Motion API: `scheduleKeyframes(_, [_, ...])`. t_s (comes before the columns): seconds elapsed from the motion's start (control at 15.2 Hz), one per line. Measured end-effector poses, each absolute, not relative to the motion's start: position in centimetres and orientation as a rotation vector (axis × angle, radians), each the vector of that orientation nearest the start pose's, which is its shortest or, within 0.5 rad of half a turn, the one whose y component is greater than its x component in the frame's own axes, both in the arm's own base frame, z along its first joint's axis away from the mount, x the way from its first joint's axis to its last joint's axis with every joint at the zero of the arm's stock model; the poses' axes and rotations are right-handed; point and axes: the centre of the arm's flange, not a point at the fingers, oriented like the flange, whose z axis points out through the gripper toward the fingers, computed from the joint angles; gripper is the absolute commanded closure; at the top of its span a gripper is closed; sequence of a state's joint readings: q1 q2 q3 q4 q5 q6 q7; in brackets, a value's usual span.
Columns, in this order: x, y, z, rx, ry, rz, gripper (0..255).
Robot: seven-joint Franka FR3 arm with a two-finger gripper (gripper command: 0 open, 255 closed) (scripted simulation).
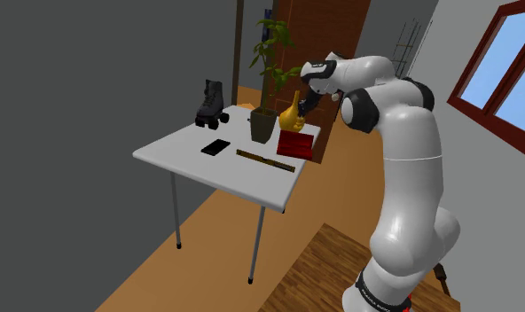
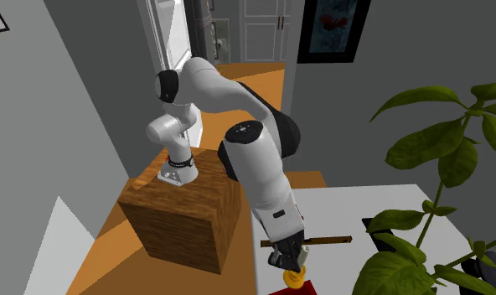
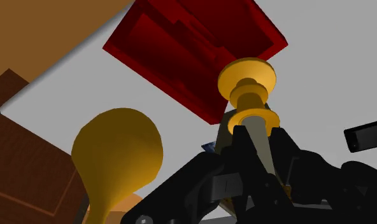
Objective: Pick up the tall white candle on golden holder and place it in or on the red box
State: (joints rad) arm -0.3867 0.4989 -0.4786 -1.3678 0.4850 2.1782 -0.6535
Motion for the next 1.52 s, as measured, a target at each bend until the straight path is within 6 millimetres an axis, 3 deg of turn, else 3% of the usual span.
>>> scheduleKeyframes(0.2, [54.6,-53.2,49.5,-3.109,0.510,-0.682,255])
scheduleKeyframes(0.33, [54.9,-54.1,48.8,-3.108,0.507,-0.679,255])
scheduleKeyframes(1.12, [55.3,-54.3,42.7,-3.107,0.505,-0.679,255])
scheduleKeyframes(1.52, [55.3,-54.3,41.9,-3.108,0.505,-0.680,255])
